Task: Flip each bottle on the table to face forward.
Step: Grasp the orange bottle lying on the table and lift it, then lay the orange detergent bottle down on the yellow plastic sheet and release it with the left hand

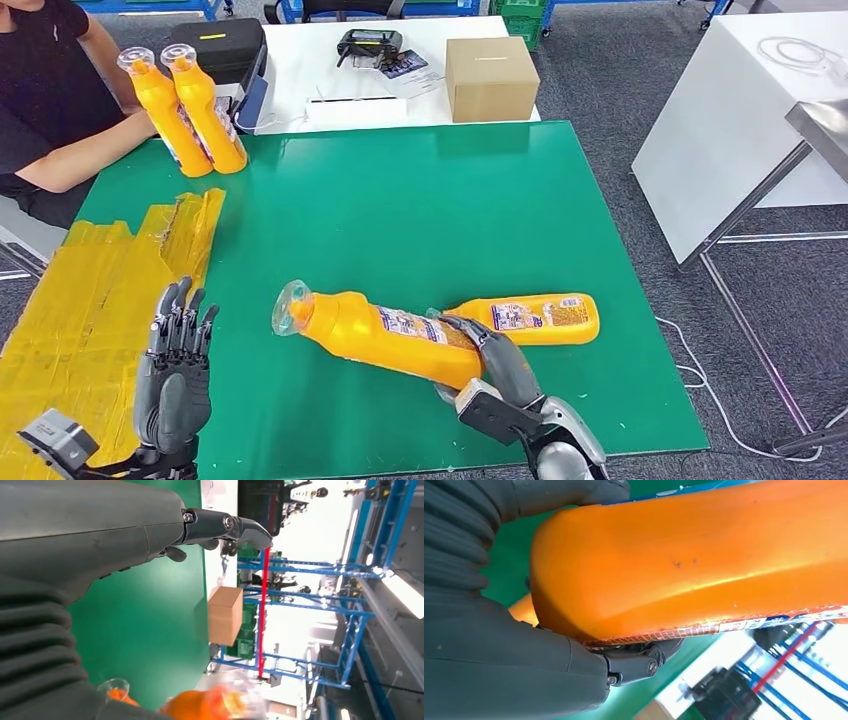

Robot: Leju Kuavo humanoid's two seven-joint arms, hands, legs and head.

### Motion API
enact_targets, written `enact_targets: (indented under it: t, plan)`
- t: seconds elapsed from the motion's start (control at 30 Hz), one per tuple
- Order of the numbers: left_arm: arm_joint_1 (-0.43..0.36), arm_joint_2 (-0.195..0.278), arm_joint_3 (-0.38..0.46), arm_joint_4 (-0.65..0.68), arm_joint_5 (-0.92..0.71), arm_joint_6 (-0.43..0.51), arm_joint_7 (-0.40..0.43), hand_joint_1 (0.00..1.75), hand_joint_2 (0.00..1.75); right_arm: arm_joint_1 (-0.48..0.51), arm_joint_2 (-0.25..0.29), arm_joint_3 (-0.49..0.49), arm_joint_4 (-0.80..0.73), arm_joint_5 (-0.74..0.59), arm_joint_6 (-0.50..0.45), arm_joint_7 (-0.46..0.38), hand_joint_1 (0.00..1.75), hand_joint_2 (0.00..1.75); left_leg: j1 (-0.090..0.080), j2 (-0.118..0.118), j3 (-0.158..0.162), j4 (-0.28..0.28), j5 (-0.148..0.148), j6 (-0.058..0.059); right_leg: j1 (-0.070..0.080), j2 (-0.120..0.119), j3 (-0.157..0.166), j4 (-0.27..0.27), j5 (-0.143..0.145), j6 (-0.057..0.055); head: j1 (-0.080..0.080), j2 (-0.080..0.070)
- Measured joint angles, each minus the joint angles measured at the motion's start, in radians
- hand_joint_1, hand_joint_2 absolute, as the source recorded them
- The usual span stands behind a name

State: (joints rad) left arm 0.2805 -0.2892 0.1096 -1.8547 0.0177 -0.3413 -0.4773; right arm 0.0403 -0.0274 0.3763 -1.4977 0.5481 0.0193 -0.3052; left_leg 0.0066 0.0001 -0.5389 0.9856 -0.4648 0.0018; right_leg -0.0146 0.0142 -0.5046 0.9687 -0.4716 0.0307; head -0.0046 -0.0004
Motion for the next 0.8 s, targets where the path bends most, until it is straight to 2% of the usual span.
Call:
enact_targets:
  t: [0.33, 0.57, 0.8]
  plan:
    - [0.026, -0.016, -0.080, -0.001, 0.009, 0.008, 0.014, 0.00, 1.75, -0.066, 0.126, 0.021, -0.018, 0.017, -0.002, -0.010, 1.75, 1.75, 0.000, -0.001, 0.000, 0.000, 0.000, 0.000, 0.000, 0.000, 0.000, 0.000, 0.000, 0.000, 0.000, 0.000]
    - [0.032, -0.017, -0.124, -0.001, 0.033, 0.005, 0.006, 0.00, 1.75, -0.129, 0.177, 0.084, 0.021, 0.023, 0.002, -0.002, 1.75, 1.75, 0.000, -0.001, -0.001, 0.000, 0.001, 0.000, 0.000, -0.001, 0.000, 0.000, 0.000, 0.000, 0.000, 0.000]
    - [0.038, -0.017, -0.131, -0.006, 0.049, -0.001, -0.001, 0.00, 1.75, -0.152, 0.207, 0.167, 0.070, 0.045, -0.001, 0.009, 1.75, 1.75, 0.000, -0.002, -0.001, 0.000, 0.001, 0.000, 0.000, -0.001, -0.001, 0.000, 0.000, 0.000, 0.000, 0.000]
